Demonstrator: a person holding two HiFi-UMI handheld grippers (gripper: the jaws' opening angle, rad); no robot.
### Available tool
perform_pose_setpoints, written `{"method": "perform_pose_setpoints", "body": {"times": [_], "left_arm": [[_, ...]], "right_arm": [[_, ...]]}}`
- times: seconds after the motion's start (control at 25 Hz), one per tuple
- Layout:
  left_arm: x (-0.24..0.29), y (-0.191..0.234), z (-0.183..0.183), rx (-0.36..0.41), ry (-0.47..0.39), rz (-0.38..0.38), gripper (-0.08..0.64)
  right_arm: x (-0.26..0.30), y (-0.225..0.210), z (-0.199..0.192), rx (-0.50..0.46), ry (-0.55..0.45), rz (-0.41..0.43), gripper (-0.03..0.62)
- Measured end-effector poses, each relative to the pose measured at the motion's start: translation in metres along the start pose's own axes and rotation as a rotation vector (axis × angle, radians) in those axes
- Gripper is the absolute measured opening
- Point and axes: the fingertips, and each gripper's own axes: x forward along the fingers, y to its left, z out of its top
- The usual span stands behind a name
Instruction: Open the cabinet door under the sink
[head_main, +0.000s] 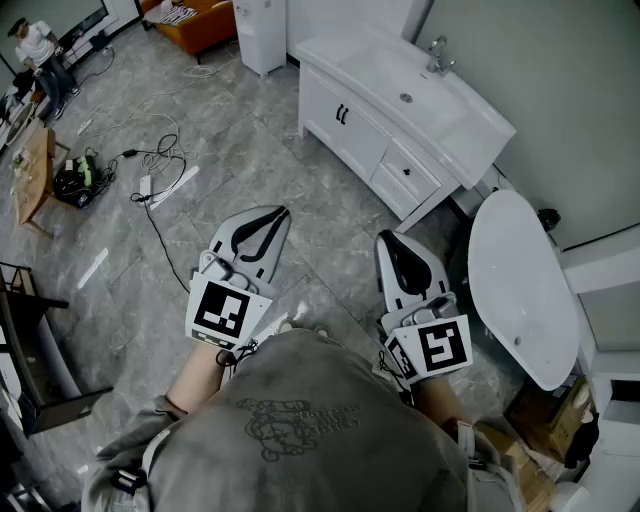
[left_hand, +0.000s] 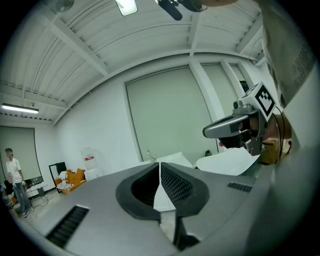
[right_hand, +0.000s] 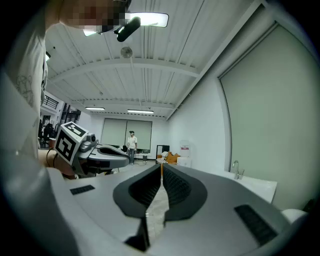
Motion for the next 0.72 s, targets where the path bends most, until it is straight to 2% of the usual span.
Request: {"method": "perform_pose_setpoints", "body": {"times": [0.32, 0.72], "left_arm": [[-0.006, 0.005, -0.006, -0.006, -0.004, 0.001, 0.023], [-0.009, 0.029, -0.019, -0.014, 0.0, 0.009, 0.023]], "right_arm": [[0.005, 0.002, -0.002, 0.031, -0.012, -0.026, 0.034], [0.033, 0.012, -0.005, 0.057, -0.001, -0.015, 0.034]]}}
